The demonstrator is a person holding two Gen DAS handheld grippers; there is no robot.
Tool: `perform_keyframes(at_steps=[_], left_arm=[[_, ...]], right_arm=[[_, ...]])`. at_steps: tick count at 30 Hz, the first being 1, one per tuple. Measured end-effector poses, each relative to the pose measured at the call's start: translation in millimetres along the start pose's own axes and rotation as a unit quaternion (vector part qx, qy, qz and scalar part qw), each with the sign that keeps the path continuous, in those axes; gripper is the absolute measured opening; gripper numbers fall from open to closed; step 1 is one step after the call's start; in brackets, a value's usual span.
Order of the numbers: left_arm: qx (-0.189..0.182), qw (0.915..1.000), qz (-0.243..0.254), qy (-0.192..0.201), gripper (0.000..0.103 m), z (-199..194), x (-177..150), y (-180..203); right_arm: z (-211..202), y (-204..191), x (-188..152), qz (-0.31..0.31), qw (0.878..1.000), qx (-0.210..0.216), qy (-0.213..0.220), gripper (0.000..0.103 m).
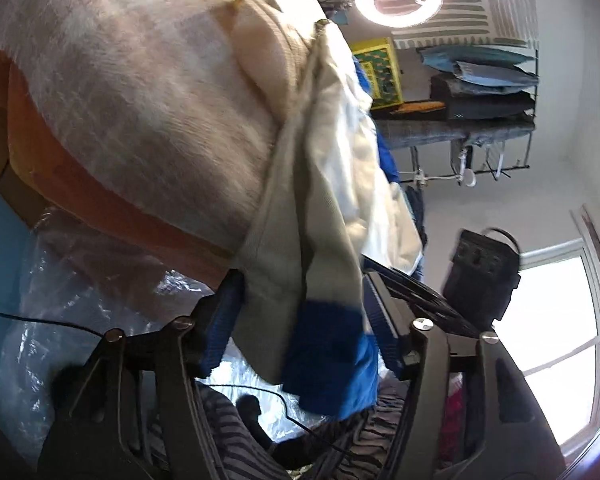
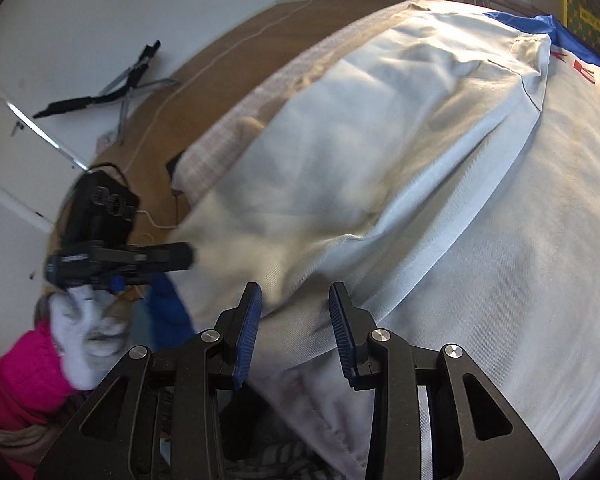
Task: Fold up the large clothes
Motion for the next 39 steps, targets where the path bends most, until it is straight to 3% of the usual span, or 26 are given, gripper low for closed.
perform_keyframes(at_steps=[4,9,11,14,15,20,25,27,31,34,37,39], left_arm=[[-0.018,0.9991,0.038,0.008,0.059,-8.9,-5.5,29.1],[0.038,0.9985,0.038,0.006,0.059,0.3,-2.2,15.4],[0.02,0.9995,0.023,0.008,0.059,-0.3,-1.0,14.2],[-0.046,0.9987,0.012,0.016,0.059,-11.6,1.4,31.1],[-0.047,0.9986,0.017,0.018,0.059,-14.8,2.3,33.2],[-0.006,0.9994,0.033,0.001,0.059,-2.2,8.1,35.8],[0.007,0.9989,0.045,-0.009,0.059,9.8,9.5,44.7],[0.004,0.9984,0.057,-0.002,0.059,5.8,10.1,53.8],[0.074,0.9937,0.079,0.029,0.059,-6.2,14.2,47.0],[0.071,0.9951,0.062,0.031,0.059,-10.0,12.4,38.0],[0.081,0.9925,0.083,0.035,0.059,-11.1,3.9,41.5],[0.084,0.9914,0.094,0.036,0.051,-9.2,-3.0,46.4]], right_arm=[[1.4,3.7,0.6,0.002,1.0,0.0,-0.001,0.031],[0.7,5.0,1.8,0.002,1.0,0.001,-0.002,0.031],[-0.1,5.0,0.3,-0.001,1.0,-0.004,-0.002,0.031],[0.9,3.2,-0.3,-0.002,1.0,-0.004,-0.002,0.031],[1.2,3.7,-0.4,0.001,1.0,-0.001,-0.002,0.031],[0.1,7.4,-1.8,0.007,1.0,0.006,-0.002,0.031],[-2.2,8.6,-3.2,0.005,1.0,0.0,-0.002,0.031],[-2.7,7.7,-3.4,0.003,1.0,-0.003,-0.003,0.031],[-1.5,4.5,-2.8,0.006,1.0,-0.002,-0.004,0.031],[-2.8,1.5,0.8,0.009,1.0,-0.008,-0.007,0.031],[-14.6,-4.3,14.4,0.024,0.999,0.02,0.007,0.035],[-21.3,-8.3,31.7,0.045,0.998,0.049,0.012,0.038]])
Point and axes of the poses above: each gripper's, at about its wrist camera, not at the fingertips, and z roughly the way its jaws point, y to its right, x to its top, the point moved 8 cm from there along z, roughly the way its jaws point, and after that the axes turned 8 degrees about -y, right-handed, at the moved point
